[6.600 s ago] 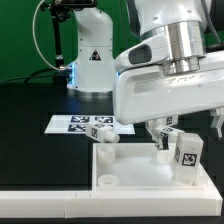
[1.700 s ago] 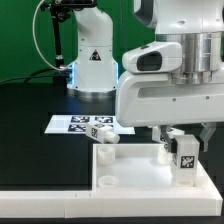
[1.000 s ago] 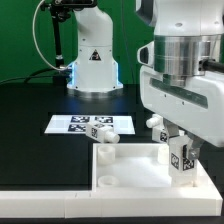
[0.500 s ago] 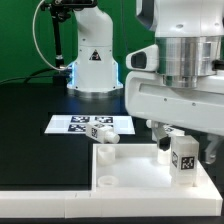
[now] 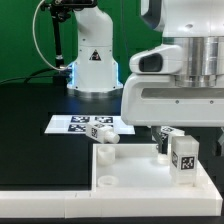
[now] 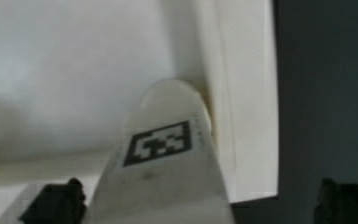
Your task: Assemble one leg
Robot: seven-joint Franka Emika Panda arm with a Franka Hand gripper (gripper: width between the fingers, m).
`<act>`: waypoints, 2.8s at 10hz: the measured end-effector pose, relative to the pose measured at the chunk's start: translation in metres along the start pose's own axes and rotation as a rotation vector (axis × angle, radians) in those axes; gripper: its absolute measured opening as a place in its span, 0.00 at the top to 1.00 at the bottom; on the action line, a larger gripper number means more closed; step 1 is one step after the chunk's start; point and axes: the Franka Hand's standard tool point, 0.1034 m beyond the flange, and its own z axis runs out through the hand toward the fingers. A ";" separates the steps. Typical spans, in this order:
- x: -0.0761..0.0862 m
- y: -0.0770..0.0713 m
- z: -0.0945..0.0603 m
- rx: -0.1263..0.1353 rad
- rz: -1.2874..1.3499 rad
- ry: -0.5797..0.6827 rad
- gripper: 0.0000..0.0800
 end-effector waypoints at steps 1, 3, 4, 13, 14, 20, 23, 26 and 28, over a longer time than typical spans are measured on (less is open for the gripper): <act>0.000 0.003 0.001 0.000 -0.143 -0.001 0.19; 0.000 0.003 0.001 0.000 -0.072 -0.001 0.34; 0.000 0.004 0.001 0.000 -0.071 -0.001 0.52; 0.000 0.010 0.003 -0.010 1.239 -0.015 0.64; 0.000 0.010 0.003 -0.009 1.240 -0.015 0.64; 0.001 -0.001 0.001 0.015 0.580 0.020 0.21; 0.002 0.004 0.002 0.007 0.374 0.021 0.19; 0.000 0.012 0.003 0.004 -0.081 -0.022 0.19; 0.001 0.011 0.003 0.003 -0.028 -0.013 0.19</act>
Offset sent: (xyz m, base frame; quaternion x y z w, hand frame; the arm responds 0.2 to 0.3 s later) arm 0.0000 0.0000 0.0000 0.0000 0.0000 0.0000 1.0000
